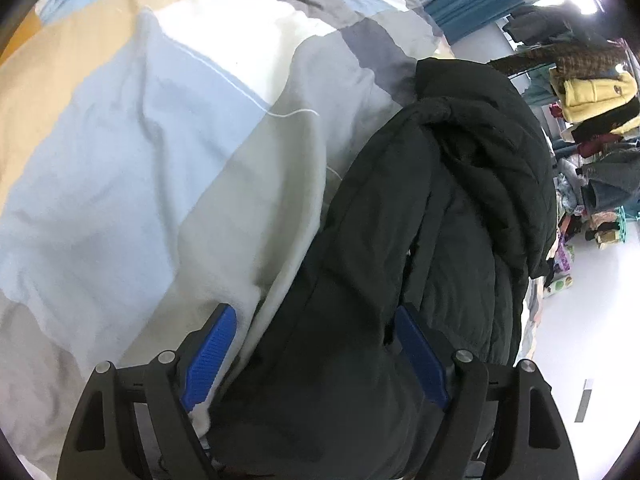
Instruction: Fold large clothes
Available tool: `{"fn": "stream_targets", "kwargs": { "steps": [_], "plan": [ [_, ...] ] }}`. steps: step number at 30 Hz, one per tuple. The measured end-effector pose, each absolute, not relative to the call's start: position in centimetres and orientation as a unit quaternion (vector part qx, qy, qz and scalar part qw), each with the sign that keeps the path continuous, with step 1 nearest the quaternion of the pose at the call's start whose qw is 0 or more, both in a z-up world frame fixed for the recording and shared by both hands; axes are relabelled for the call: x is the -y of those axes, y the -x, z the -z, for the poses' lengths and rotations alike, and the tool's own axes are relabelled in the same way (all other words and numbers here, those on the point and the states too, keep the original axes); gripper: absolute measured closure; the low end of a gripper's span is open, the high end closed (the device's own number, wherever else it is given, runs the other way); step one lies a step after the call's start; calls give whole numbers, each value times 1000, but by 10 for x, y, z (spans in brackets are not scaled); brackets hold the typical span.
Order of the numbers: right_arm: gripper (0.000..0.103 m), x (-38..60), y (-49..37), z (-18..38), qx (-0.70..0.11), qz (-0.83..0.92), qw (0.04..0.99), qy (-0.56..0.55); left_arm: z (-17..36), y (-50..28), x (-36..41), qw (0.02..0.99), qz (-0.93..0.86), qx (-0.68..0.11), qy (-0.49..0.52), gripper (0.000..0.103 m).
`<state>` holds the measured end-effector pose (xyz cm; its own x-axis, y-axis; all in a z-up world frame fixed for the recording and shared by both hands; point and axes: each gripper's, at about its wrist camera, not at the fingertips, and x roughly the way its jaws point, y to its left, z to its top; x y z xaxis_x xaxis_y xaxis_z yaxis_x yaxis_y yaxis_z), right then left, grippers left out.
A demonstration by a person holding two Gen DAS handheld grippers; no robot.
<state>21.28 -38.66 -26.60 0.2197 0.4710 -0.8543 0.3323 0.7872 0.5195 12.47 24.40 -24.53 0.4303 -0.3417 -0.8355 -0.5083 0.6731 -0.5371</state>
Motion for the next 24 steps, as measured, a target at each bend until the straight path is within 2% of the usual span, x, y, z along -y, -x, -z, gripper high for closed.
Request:
{"fn": "stream_targets", "kwargs": {
  "steps": [4,13,18,24],
  "plan": [
    [12,371,-204,239,-576,-122,738,-329,249,-126,-243,739,-64,-538,400,22],
    [11,360,-191,206,-500,-237,753,-357,237,-129,-230,754,45,-513,407,22],
    [11,361,-195,215,-519,-224,745,-353,236,-136,-219,757,46,-530,379,22],
    [11,357,-200,237,-570,-160,737,-325,264,-146,-222,721,-25,-585,371,22]
  ]
}}
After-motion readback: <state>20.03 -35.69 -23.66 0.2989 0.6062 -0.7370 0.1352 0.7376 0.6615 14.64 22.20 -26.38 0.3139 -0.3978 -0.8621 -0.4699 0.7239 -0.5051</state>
